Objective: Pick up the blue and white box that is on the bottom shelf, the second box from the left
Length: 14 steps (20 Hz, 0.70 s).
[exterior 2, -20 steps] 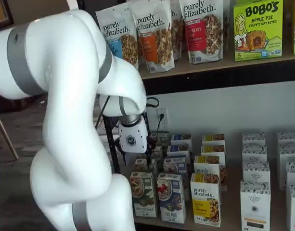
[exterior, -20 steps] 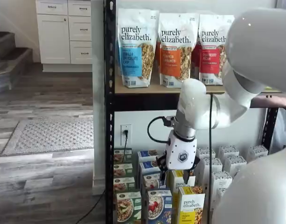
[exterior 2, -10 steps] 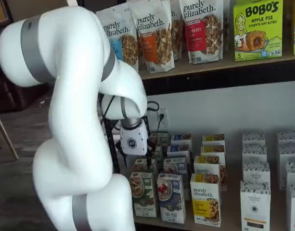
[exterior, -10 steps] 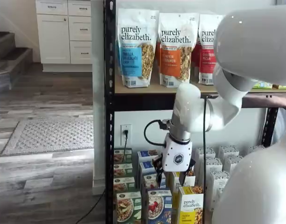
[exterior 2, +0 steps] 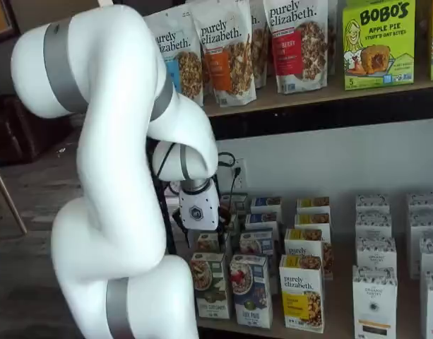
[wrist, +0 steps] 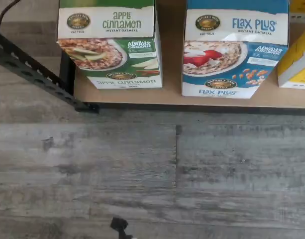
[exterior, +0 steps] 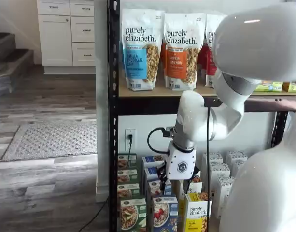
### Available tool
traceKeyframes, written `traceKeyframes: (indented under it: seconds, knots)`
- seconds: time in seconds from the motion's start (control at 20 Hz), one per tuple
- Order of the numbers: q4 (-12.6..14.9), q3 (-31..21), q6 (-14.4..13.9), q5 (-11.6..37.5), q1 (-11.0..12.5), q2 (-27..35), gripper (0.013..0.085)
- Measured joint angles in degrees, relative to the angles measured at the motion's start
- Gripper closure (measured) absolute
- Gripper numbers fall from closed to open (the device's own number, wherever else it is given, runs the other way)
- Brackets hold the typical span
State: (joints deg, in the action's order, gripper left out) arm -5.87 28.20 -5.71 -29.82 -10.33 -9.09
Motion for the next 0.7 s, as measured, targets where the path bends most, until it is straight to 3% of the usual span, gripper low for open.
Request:
traceKeyframes:
  seconds: [0.3, 0.7]
  knots:
    - [2.0, 0.8, -1.1, 0.9, 0.5, 2.4, 0.013]
    - [0.7, 1.4, 1.1, 6.5, 1.4, 7.2, 0.013]
